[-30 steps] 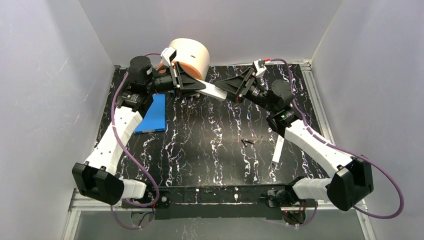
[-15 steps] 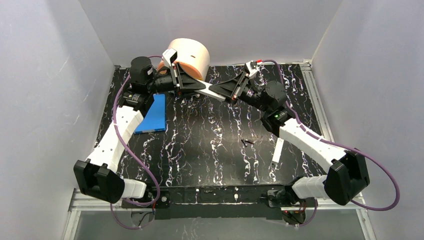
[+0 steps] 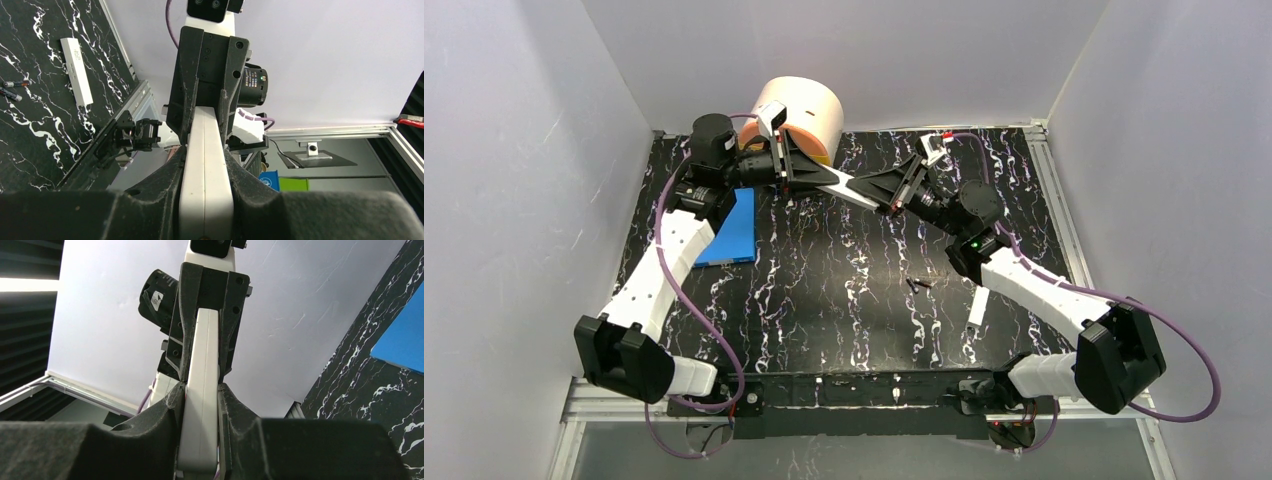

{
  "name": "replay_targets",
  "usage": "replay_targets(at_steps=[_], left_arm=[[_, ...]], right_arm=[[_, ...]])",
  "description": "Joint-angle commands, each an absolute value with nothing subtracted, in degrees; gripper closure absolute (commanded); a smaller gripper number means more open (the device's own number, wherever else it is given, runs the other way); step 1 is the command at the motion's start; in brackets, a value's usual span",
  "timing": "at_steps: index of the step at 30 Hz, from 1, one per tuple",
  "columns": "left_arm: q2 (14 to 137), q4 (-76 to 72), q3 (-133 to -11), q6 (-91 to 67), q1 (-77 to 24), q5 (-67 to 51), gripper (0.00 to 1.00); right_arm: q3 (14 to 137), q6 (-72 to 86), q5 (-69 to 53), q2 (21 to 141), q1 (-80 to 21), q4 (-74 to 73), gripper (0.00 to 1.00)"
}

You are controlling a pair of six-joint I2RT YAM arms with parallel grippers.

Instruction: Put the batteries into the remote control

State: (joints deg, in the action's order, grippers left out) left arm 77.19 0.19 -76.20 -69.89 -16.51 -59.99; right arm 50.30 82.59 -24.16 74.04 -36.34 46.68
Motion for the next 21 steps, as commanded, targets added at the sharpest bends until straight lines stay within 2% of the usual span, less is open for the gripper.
replay_targets(at_steps=[1, 5, 8, 13, 21], left_arm=[[75.2, -3.3, -76.8, -72.8, -13.1, -59.2, 1.0], [74.5, -1.6, -74.3, -70.9, -13.1, -58.7, 1.0], [74.2, -2.3, -72.9, -71.2, -13.2, -58.9, 1.0], [74.2, -0.5, -72.4, -69.8, -13.3, -58.9, 1.0], [75.4, 9.0, -74.8, -62.4, -13.3, -56.9, 1.0]], right_arm=[[49.9, 80.0, -27.2, 72.8, -34.4, 46.7, 0.67], [54.0, 76.5, -26.0, 73.6, -34.4, 35.4, 0.45], [56.6, 76.7, -26.7, 75.0, -34.4, 32.6, 0.38], [59.6, 77.5, -26.7, 76.5, -34.4, 31.9, 0.37], [60.6, 76.9, -25.2, 75.3, -34.4, 24.8, 0.44]])
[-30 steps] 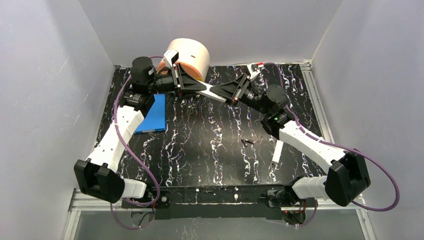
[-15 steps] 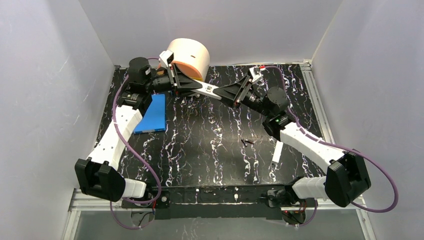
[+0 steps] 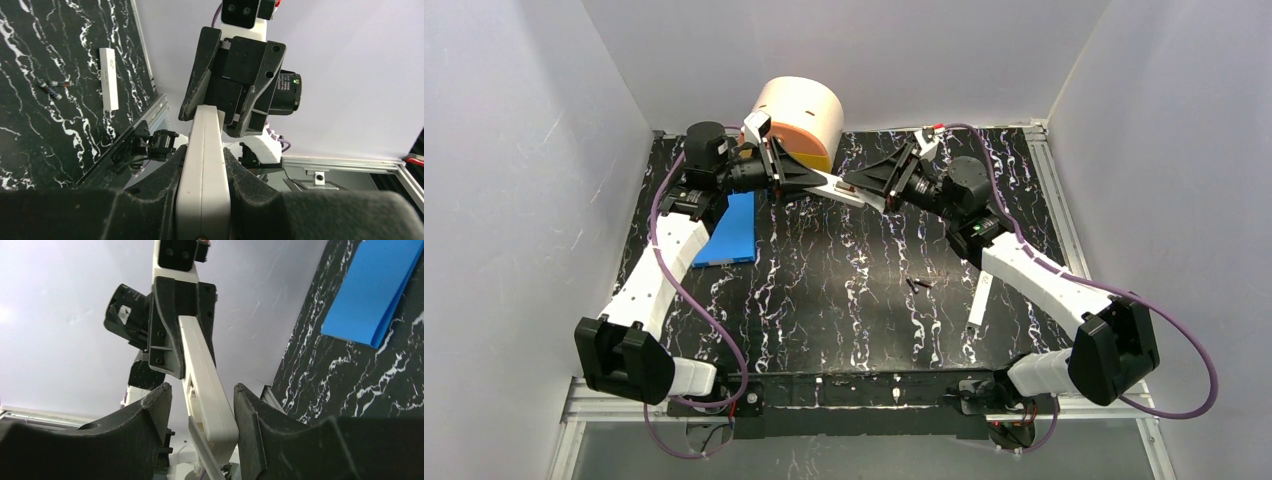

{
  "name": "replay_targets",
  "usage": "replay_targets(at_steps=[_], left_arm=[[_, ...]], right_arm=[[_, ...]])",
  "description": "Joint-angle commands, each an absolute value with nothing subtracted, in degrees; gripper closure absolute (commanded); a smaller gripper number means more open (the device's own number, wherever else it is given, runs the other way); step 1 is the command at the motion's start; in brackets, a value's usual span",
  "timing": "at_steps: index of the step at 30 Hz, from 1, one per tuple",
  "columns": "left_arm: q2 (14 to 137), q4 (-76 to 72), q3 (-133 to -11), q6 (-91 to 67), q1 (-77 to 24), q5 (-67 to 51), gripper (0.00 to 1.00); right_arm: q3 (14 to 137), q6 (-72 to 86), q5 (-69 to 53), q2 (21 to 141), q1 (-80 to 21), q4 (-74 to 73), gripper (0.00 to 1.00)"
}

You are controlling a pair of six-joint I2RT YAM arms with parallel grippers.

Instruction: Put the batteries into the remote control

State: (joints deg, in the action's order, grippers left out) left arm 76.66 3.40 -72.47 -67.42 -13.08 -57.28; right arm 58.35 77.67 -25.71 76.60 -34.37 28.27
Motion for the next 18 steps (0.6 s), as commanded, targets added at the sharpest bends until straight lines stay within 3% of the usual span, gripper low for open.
replay_targets(at_steps=[1, 13, 18], left_arm=[[75.6, 9.9, -75.0, -61.6, -13.2, -56.5, 1.0], [78.7, 17.7, -73.0, -53.2, -13.2, -51.6, 1.0], [79.6, 21.7, -70.3, -48.4, -13.3, -50.6, 1.0]], right_arm=[[60.5, 77.5, -25.1, 75.1, -34.4, 24.1, 0.44], [54.1, 80.9, -27.0, 74.4, -34.3, 20.3, 0.41], [51.6, 80.6, -28.7, 76.5, -34.4, 22.6, 0.46]])
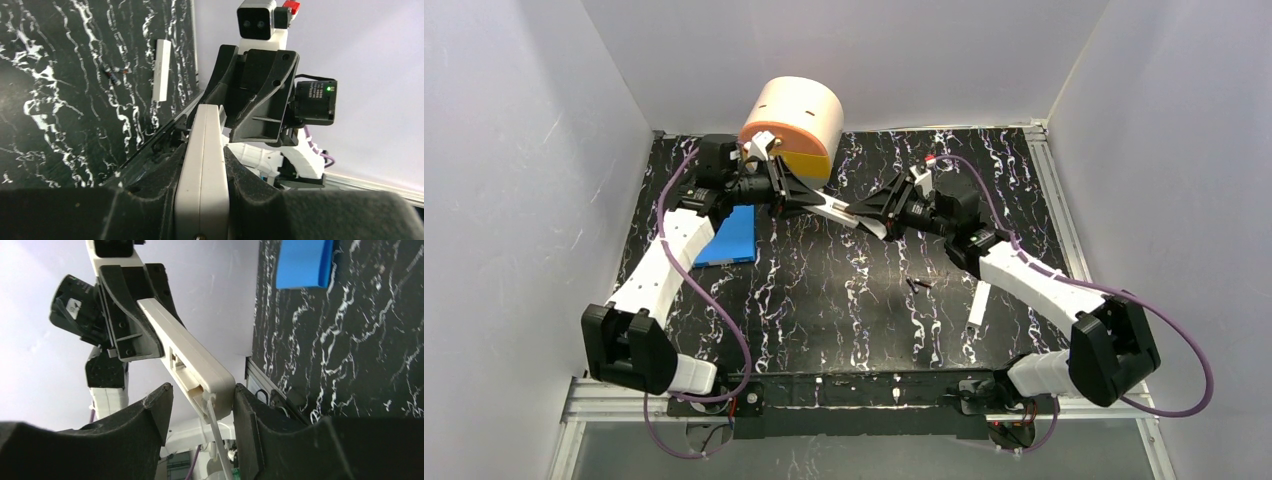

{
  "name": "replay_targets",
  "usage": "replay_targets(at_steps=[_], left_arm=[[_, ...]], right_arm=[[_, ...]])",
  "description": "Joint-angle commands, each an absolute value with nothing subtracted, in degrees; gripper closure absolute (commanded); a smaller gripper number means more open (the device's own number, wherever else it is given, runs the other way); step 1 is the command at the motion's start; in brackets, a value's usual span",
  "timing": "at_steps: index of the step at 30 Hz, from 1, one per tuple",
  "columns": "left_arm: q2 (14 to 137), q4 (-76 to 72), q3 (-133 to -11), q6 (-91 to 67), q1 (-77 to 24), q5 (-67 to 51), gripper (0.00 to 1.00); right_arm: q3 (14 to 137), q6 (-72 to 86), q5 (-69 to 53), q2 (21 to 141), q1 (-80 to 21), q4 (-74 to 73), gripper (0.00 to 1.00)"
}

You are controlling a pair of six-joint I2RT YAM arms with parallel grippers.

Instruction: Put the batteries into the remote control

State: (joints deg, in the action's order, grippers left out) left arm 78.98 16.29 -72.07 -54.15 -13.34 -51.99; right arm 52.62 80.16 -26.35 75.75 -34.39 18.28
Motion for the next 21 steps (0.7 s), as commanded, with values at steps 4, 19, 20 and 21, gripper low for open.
replay_targets(at_steps=[4, 19, 20, 21], left_arm=[[80.5, 29.5, -71.6, -40.1, -13.2, -46.2, 1.0], [84.0, 40.2, -77.7, -28.3, -12.7, -35.8, 1.0], [84.1, 40.7, -77.6, -27.9, -12.7, -35.3, 1.0], [84.0, 41.0, -77.6, -27.6, -12.6, -34.8, 1.0]], right_arm=[[51.2, 80.4, -30.2, 78.3, -34.3, 24.3, 0.52], [48.0, 76.5, -34.7, 82.2, -34.1, 32.7, 0.78], [48.3, 75.5, -34.7, 82.7, -34.1, 31.4, 0.87], [48.7, 73.8, -34.7, 83.2, -34.0, 29.9, 0.93]])
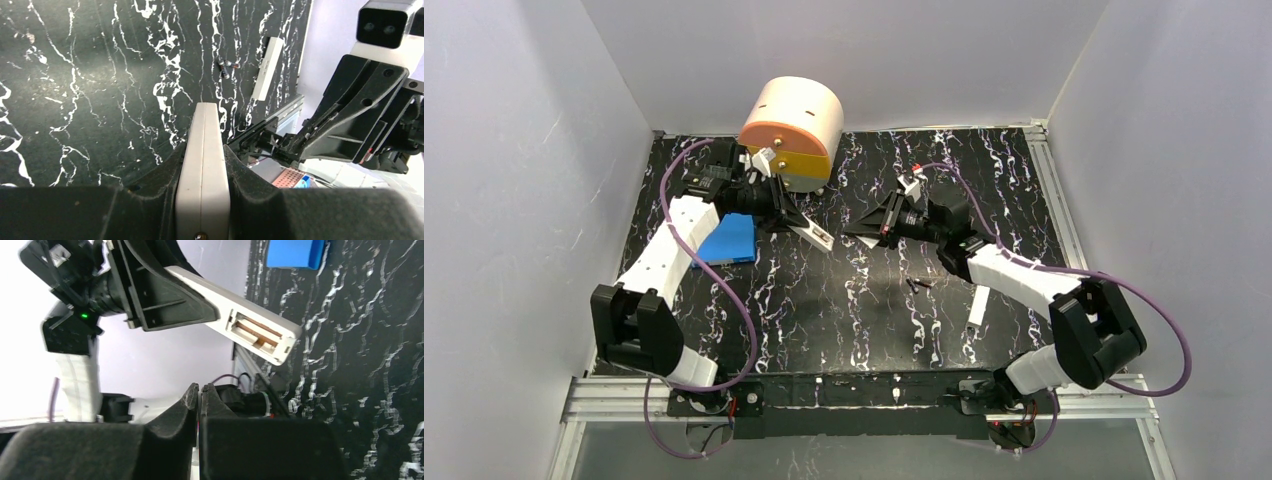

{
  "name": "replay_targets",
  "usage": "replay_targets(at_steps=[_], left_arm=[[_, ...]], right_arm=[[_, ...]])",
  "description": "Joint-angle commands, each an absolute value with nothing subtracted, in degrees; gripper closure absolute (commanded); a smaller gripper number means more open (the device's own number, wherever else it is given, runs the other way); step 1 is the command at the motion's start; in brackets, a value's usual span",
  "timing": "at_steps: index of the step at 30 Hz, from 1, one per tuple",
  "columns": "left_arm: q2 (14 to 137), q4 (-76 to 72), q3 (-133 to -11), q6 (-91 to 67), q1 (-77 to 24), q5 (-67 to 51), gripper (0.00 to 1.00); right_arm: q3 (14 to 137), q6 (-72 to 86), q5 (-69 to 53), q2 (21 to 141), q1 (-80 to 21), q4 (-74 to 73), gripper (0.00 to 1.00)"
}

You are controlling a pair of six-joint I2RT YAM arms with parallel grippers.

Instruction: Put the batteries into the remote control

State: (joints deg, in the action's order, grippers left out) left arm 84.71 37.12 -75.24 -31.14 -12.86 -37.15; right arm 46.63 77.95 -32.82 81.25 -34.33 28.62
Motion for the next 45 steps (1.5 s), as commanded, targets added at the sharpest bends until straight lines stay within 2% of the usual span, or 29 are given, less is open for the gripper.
replay_targets(at_steps=[1, 6, 9, 13, 20, 25, 29, 33, 42, 45], left_arm=[[83.9, 41.5, -77.4, -27.3, -12.7, -34.2, 1.0], [82.2, 43.3, -75.8, -26.0, -12.7, -31.5, 1.0], [80.7, 44.2, -74.2, -25.7, -12.7, -30.6, 1.0], [78.1, 44.3, -71.7, -26.1, -12.7, -31.5, 1.0], [74.9, 44.2, -69.4, -27.1, -12.7, -33.9, 1.0], [73.5, 43.9, -69.0, -27.8, -12.7, -35.0, 1.0], [73.1, 43.8, -69.0, -27.9, -12.7, -35.0, 1.0], [72.7, 43.9, -69.0, -28.0, -12.7, -35.1, 1.0], [71.9, 43.8, -69.0, -28.2, -12.7, -35.6, 1.0], [71.8, 43.8, -68.9, -28.0, -12.7, -35.9, 1.0]], right_arm=[[49.1, 71.8, -34.6, 83.7, -34.0, 27.8, 0.96], [54.2, 53.1, -28.3, 86.1, -34.1, 8.6, 0.99], [55.2, 42.2, -21.6, 86.7, -35.0, 2.4, 0.99], [56.4, 31.3, -11.2, 88.6, -38.8, -6.0, 0.92], [55.0, 27.5, -0.7, 91.2, -45.2, -10.4, 0.9], [58.0, 24.6, 13.4, 92.9, -49.9, -16.4, 0.88], [59.3, 24.2, 21.7, 95.2, -52.7, -20.2, 0.76], [59.0, 25.1, 23.7, 96.1, -53.8, -21.5, 0.61], [60.4, 27.5, 21.7, 90.8, -53.5, -23.6, 0.53], [61.7, 29.0, 20.7, 88.7, -52.9, -25.9, 0.47]])
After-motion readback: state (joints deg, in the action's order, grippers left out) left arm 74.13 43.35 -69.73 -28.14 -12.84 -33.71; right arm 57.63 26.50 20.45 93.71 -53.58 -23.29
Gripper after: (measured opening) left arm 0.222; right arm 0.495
